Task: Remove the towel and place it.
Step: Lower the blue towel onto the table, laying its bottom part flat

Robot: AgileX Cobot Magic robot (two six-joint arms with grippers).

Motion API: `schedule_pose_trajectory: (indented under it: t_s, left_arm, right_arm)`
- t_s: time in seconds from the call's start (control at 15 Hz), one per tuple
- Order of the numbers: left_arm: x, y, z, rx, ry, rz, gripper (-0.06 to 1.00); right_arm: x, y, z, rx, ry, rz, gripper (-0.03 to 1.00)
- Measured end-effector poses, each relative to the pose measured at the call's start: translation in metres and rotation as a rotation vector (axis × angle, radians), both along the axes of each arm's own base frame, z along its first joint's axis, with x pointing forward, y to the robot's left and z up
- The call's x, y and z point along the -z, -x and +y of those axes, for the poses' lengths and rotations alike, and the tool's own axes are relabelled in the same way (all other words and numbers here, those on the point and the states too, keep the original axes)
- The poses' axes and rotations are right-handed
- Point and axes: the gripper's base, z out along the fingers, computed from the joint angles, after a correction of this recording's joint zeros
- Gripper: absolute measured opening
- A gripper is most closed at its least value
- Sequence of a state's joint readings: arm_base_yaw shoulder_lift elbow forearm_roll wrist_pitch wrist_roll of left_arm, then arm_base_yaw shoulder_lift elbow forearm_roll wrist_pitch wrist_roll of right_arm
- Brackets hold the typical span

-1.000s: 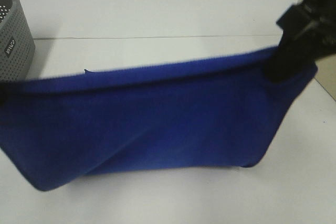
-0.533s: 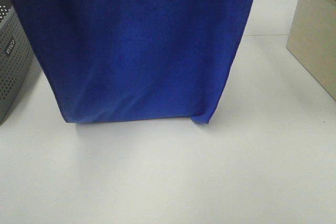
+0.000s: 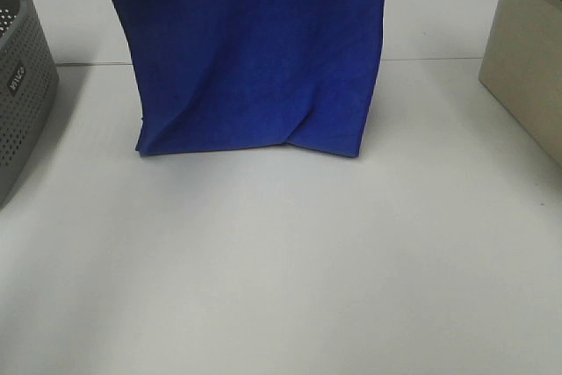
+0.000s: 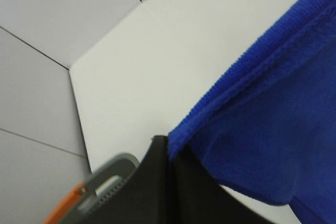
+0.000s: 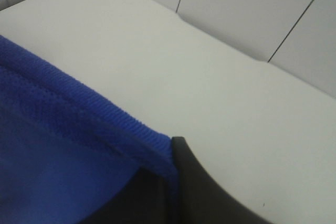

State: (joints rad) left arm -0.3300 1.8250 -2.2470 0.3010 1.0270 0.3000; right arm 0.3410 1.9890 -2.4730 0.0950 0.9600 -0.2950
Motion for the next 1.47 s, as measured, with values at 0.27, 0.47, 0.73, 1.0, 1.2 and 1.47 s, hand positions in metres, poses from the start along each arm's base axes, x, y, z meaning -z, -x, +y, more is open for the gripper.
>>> schedule_pose_trajectory:
  t_s: [0.27,0.47,0.73,1.0,1.2,1.47]
  left_arm:
    - [0.01,-0.036,-0.005,0.016,-0.053,-0.161,0.0]
    - [0.023,-0.076,-0.013,0.075,-0.063,-0.402,0.0]
    - [0.004,-0.091,-0.007,0.103,-0.045,-0.64,0.0]
    - [0.009,-0.101,-0.01,0.102,-0.049,-0.662,0.0]
    - [0.029,-0.108,-0.007,0.055,-0.05,-0.516,0.0]
    - [0.048,-0.075,-0.014,0.029,-0.051,-0.029,0.0]
  right_arm:
    - [0.005,-0.029,-0.001,0.045,-0.038,-0.151,0.02]
    - [0.002,-0.052,-0.02,0.089,-0.183,-0.299,0.02]
    - [0.0,-0.062,-0.018,0.07,-0.23,-0.414,0.02]
    - [0.016,-0.073,-0.016,0.065,-0.214,-0.394,0.02]
    - [0.024,-0.072,-0.015,0.039,-0.17,-0.311,0.02]
    - [0.049,-0.049,-0.015,-0.047,-0.045,0.083,0.02]
